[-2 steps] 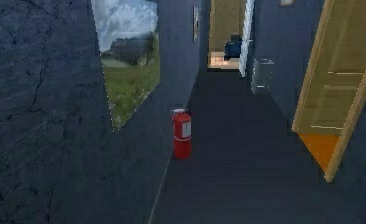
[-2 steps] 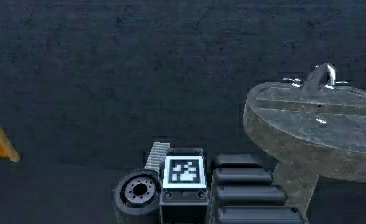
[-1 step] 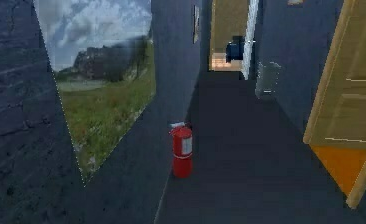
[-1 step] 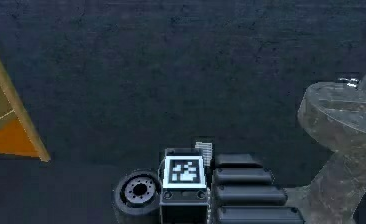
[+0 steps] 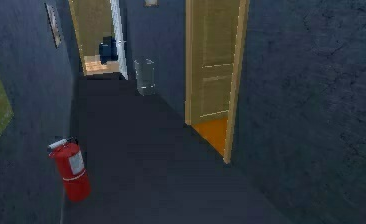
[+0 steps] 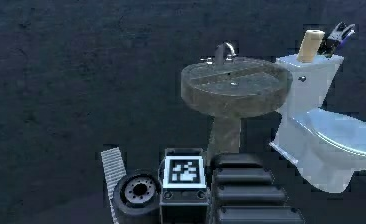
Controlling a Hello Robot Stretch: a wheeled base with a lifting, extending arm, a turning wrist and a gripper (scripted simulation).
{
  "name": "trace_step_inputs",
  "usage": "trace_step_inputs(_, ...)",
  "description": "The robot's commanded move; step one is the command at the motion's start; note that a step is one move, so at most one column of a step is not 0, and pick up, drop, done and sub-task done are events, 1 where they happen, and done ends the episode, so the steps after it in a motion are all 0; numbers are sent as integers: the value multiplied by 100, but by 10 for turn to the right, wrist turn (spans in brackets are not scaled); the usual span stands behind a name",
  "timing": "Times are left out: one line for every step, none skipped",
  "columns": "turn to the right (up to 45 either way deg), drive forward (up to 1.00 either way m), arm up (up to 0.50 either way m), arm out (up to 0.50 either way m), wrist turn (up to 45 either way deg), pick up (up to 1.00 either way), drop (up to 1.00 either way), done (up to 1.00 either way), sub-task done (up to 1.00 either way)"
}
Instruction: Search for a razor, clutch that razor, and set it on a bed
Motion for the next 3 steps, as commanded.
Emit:
trace_step_inputs(0,100,0,0,0,0,0,0,0)
trace_step_inputs(0,85,0,0,0,0,0,0,0)
trace_step_inputs(-450,0,0,0,0,0,0,0,0)
